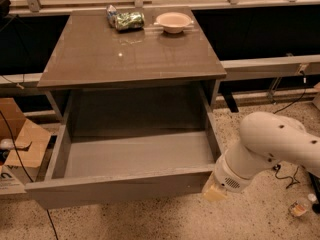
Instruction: Close top drawer
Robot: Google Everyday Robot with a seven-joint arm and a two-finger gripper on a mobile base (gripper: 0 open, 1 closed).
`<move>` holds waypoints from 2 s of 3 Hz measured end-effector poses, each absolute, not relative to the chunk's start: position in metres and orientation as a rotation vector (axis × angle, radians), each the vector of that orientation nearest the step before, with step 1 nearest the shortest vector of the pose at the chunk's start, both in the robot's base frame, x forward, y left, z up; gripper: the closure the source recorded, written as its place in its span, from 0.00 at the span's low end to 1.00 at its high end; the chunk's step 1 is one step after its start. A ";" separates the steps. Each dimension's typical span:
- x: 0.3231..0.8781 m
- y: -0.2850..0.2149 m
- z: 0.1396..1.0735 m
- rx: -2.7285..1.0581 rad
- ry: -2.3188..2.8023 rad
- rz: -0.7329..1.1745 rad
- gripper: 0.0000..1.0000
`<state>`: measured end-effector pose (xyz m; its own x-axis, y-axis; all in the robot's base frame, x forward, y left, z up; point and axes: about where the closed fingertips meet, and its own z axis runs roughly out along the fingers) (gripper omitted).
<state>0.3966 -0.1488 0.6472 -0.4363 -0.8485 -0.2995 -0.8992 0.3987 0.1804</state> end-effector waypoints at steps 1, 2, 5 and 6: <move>0.409 -0.145 0.627 -1.558 2.500 0.484 1.00; 0.438 -0.143 0.610 -1.537 2.482 0.474 1.00; 0.524 -0.129 0.590 -1.509 2.402 0.444 1.00; 0.559 -0.115 0.594 -1.498 2.301 0.336 1.00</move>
Offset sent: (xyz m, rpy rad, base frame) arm 0.1697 0.0247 -0.1062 0.1032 -0.0729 -0.0688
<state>0.5585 -0.1153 0.5941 -0.3639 -0.8250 -0.4323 -0.9142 0.4051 -0.0035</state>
